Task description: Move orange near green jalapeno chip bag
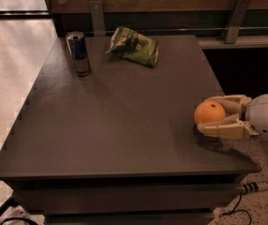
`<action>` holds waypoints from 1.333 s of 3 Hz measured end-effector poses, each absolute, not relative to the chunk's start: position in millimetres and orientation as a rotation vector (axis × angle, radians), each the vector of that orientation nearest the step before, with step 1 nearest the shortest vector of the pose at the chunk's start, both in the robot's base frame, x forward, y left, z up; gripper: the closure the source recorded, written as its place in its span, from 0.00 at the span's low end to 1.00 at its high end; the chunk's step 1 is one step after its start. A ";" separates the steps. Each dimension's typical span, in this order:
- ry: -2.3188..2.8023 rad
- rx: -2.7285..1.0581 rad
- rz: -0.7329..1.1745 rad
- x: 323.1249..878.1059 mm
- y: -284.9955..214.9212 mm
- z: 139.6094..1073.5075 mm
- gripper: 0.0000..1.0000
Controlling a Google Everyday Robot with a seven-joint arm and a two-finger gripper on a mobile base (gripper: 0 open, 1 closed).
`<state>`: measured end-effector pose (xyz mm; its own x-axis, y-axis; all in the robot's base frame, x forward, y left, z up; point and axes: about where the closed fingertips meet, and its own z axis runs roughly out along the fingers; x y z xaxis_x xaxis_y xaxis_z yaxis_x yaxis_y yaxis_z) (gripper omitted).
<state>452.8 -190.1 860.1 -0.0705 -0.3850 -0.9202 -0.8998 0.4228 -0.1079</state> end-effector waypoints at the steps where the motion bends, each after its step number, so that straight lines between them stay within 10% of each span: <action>1: 1.660 -1.055 0.573 502.8 -217.6 887.3 1.00; 4: 1.618 -0.921 0.374 593.1 -262.4 944.4 1.00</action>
Offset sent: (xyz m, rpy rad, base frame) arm 0.1578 -0.0994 0.0815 0.0570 -0.1705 -0.3071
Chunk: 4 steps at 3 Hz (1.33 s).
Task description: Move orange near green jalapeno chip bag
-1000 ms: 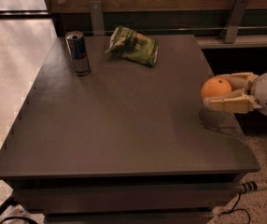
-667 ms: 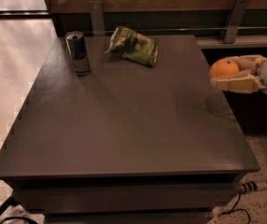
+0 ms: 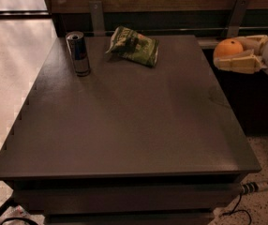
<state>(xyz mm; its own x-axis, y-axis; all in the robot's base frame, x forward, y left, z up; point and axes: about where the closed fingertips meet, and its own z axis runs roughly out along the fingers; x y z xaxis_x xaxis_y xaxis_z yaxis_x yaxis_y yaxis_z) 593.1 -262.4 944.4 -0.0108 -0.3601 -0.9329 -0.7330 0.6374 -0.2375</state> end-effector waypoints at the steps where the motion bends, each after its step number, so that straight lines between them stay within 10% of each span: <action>1: 1.617 -0.963 0.351 620.1 -251.9 940.1 1.00; 4: 1.628 -1.036 0.409 730.9 -213.0 901.0 1.00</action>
Offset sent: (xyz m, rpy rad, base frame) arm 0.1274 0.0320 -0.0234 -0.0950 -0.0044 0.0540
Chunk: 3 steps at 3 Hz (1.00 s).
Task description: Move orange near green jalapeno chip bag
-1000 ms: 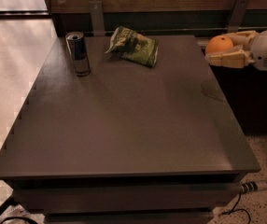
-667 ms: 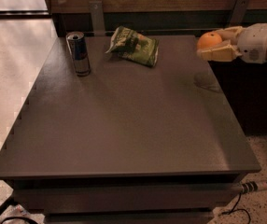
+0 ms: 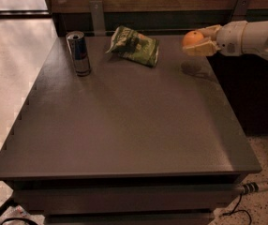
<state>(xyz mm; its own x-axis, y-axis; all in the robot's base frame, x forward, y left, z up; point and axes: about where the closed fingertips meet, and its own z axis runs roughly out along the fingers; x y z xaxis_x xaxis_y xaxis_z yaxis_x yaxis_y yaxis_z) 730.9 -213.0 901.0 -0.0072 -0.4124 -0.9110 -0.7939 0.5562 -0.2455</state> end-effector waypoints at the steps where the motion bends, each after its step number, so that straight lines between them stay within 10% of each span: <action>1: 1.661 -1.078 0.430 748.5 -193.1 877.9 1.00; 3: 1.700 -1.132 0.482 761.4 -160.4 839.9 0.95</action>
Offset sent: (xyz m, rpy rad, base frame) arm 0.0350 0.0563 -0.0722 -0.0590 0.1181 0.0802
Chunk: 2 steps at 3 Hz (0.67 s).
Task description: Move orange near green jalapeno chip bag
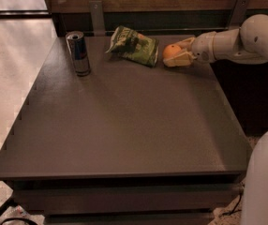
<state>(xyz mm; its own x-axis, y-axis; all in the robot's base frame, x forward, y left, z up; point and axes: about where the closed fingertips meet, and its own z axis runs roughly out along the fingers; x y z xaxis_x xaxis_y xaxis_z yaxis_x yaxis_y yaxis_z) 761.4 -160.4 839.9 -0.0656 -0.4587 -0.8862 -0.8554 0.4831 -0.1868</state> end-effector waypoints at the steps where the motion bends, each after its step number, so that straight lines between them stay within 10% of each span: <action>1: 1.698 -1.134 0.486 761.8 -157.6 839.1 0.71; 2: 1.697 -1.137 0.491 762.3 -154.3 837.6 0.49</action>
Offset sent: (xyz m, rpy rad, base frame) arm 0.0003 0.0023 -0.0007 0.0015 0.0007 0.0030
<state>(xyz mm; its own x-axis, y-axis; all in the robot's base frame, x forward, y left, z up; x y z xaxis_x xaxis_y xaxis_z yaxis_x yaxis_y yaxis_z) 762.3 -154.3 837.6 -0.0646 -0.4567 -0.8872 -0.8600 0.4765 -0.1827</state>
